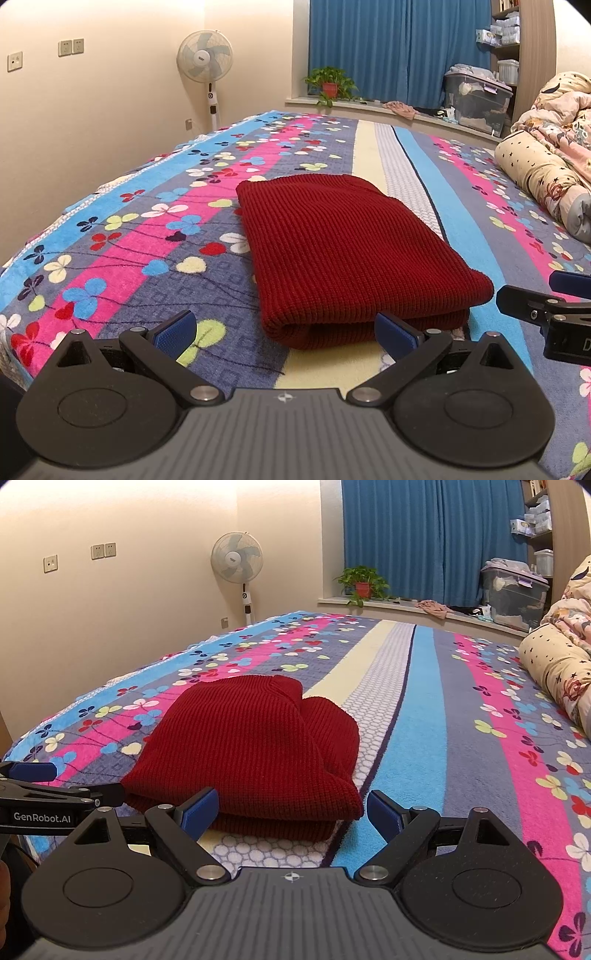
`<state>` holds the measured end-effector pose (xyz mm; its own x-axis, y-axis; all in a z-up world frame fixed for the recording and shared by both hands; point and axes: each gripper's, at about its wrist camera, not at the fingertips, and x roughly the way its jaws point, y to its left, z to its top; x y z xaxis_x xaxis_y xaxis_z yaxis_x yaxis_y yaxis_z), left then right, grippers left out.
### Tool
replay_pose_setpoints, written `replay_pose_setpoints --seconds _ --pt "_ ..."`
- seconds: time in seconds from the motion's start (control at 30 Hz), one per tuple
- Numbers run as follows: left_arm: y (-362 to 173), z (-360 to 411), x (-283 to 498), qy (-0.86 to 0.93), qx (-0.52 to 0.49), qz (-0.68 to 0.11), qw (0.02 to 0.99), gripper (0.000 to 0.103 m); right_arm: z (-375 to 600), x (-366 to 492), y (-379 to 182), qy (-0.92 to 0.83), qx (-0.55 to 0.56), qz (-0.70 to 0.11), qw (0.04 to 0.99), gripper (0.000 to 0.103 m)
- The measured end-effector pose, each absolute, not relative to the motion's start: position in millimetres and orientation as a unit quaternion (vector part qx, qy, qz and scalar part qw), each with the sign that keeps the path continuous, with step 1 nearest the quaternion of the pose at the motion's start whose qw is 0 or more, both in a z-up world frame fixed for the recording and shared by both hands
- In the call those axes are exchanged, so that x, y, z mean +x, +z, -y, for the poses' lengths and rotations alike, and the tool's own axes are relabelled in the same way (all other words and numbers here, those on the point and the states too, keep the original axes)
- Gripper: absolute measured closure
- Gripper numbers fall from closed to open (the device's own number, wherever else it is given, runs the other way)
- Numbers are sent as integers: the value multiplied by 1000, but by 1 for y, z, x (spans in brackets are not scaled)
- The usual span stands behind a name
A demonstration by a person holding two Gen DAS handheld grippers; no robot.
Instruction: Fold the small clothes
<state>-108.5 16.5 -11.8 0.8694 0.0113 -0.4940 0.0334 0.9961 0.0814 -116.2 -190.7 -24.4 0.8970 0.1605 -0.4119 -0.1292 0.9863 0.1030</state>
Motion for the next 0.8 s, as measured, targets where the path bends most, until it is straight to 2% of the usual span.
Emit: replay_pose_setpoints --seconds 0.8 --pt "-13 -16 -108 -8 44 -259 965 0 197 -117 -28 81 27 -216 973 15"
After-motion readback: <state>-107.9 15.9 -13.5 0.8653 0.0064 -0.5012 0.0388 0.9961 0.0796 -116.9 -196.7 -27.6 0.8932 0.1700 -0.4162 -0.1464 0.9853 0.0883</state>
